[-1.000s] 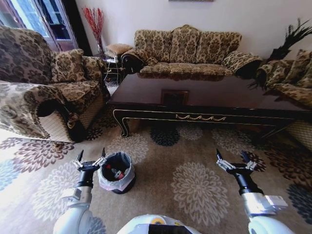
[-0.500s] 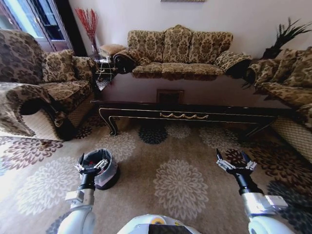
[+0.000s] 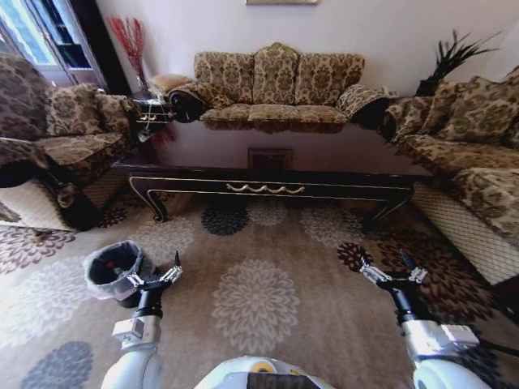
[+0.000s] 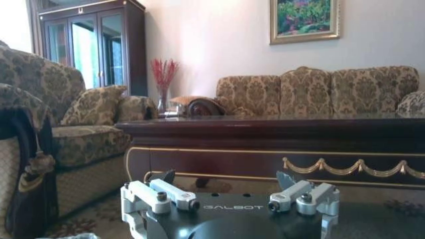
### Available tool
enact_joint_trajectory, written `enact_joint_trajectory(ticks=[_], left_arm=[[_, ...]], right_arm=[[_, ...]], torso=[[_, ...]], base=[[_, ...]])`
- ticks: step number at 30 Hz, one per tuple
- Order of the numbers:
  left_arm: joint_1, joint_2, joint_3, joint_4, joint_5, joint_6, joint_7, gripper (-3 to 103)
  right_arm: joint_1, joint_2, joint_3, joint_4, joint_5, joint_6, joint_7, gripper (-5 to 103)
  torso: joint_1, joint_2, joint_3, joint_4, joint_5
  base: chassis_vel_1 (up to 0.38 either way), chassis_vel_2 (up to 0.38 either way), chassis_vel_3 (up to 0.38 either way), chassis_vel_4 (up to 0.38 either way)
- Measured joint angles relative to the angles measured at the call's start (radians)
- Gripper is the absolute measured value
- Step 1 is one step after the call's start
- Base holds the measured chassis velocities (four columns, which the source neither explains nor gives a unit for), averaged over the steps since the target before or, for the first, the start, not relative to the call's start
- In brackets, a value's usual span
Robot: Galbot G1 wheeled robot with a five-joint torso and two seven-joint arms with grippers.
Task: Move to the front of the table and place the trash on the table into the trash bin.
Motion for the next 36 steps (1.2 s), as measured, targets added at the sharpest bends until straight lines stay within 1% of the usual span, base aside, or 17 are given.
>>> enact_joint_trajectory(ticks=[5, 7, 10, 11, 18, 20, 21, 22, 24, 25, 26, 28, 29, 30, 33, 34, 36], left_arm=[[0.003, 0.002, 0.000, 0.001, -0.001, -0.005, 0.000, 100], [0.004, 0.002, 0.001, 0.004, 0.000, -0.007, 0.000, 100], [0.003, 0.003, 0.004, 0.012, 0.005, -0.009, 0.000, 100], [0.004, 0.003, 0.004, 0.014, 0.007, -0.010, 0.001, 100], [0.012, 0.004, 0.005, 0.008, 0.011, -0.010, 0.003, 100], [0.019, 0.008, 0.002, 0.000, 0.004, -0.011, 0.018, 100], [0.024, 0.019, -0.003, -0.007, -0.011, -0.011, 0.052, 100], [0.024, 0.019, -0.003, -0.007, -0.011, -0.011, 0.052, 100], [0.027, 0.040, -0.012, -0.015, -0.045, -0.008, 0.108, 100], [0.027, 0.040, -0.012, -0.015, -0.045, -0.008, 0.108, 100], [0.027, 0.062, -0.019, -0.022, -0.077, 0.007, 0.149, 100], [0.023, 0.086, -0.021, -0.032, -0.113, 0.044, 0.175, 100], [0.017, 0.100, -0.021, -0.042, -0.138, 0.079, 0.179, 100], [0.017, 0.100, -0.021, -0.042, -0.138, 0.079, 0.179, 100], [0.002, 0.114, -0.020, -0.060, -0.159, 0.133, 0.179, 100], [-0.001, 0.124, -0.020, -0.077, -0.181, 0.168, 0.179, 100], [-0.001, 0.127, -0.020, -0.085, -0.192, 0.182, 0.181, 100]], right_arm=[[0.000, 0.000, 0.000, 0.000, 0.000, 0.000, 0.000, 100], [0.000, 0.000, -0.001, 0.000, 0.000, 0.000, 0.000, 100], [0.000, 0.000, -0.001, 0.000, 0.000, 0.000, 0.000, 100], [0.000, 0.000, -0.001, 0.000, 0.000, 0.000, 0.000, 100], [0.000, 0.000, 0.000, 0.000, 0.000, 0.000, 0.000, 100], [0.000, 0.000, -0.001, 0.000, 0.000, 0.000, 0.000, 100], [0.000, 0.000, 0.000, 0.000, 0.000, 0.000, 0.000, 100], [0.000, 0.000, 0.000, 0.000, 0.000, 0.000, 0.000, 100], [0.000, 0.000, 0.000, 0.000, 0.000, 0.000, 0.000, 100], [0.000, 0.000, 0.000, 0.000, 0.000, 0.000, 0.000, 100], [0.000, 0.000, 0.000, 0.000, 0.000, 0.000, 0.000, 100], [0.000, 0.000, 0.000, 0.000, 0.000, 0.000, 0.000, 100], [0.000, 0.000, 0.000, 0.000, 0.000, 0.000, 0.000, 100], [0.000, 0.000, 0.000, 0.000, 0.000, 0.000, 0.000, 100], [0.000, 0.000, 0.000, 0.000, 0.000, 0.000, 0.000, 100], [0.000, 0.000, -0.001, 0.000, 0.000, 0.000, 0.000, 100], [0.000, 0.000, -0.001, 0.000, 0.000, 0.000, 0.000, 100]], torso=[[0.000, 0.000, 0.000, 0.0000, -0.0022], [0.000, 0.000, 0.000, 0.0000, -0.0013], [0.000, 0.000, 0.000, -0.0002, -0.0015], [0.000, 0.000, 0.000, -0.0001, -0.0005], [0.000, 0.000, 0.000, -0.0001, -0.0009], [0.000, 0.000, 0.000, 0.0000, -0.0009], [0.000, 0.000, 0.000, 0.0000, -0.0008], [0.000, 0.000, 0.000, 0.0000, -0.0008], [0.000, 0.000, 0.000, 0.0000, -0.0007], [0.000, 0.000, 0.000, 0.0000, -0.0007], [0.000, 0.000, 0.000, -0.0001, -0.0007], [0.000, 0.000, 0.000, 0.0000, -0.0010], [0.000, 0.000, 0.000, -0.0001, -0.0010], [0.000, 0.000, 0.000, -0.0001, -0.0010], [0.000, 0.000, 0.000, -0.0002, -0.0010], [0.000, 0.000, 0.000, -0.0001, -0.0018], [0.000, 0.000, 0.000, 0.0000, -0.0019]], base=[[-0.005, -0.017, 0.039, -0.004], [0.035, 0.032, -0.023, -0.023], [0.000, 0.000, 0.000, 0.000], [0.000, 0.000, 0.000, 0.000], [0.004, 0.003, -0.001, -0.008], [0.040, 0.051, -0.051, -0.055], [0.080, 0.048, -0.059, -0.081], [0.080, 0.048, -0.059, -0.081], [0.094, 0.070, -0.094, -0.109], [0.108, 0.093, -0.094, -0.137], [0.168, 0.169, -0.126, -0.137], [0.198, 0.179, -0.157, -0.172], [0.229, 0.225, -0.236, -0.193], [0.229, 0.225, -0.236, -0.193], [0.251, 0.238, -0.269, -0.259], [0.251, 0.234, -0.176, -0.210], [0.251, 0.221, -0.176, -0.210]])
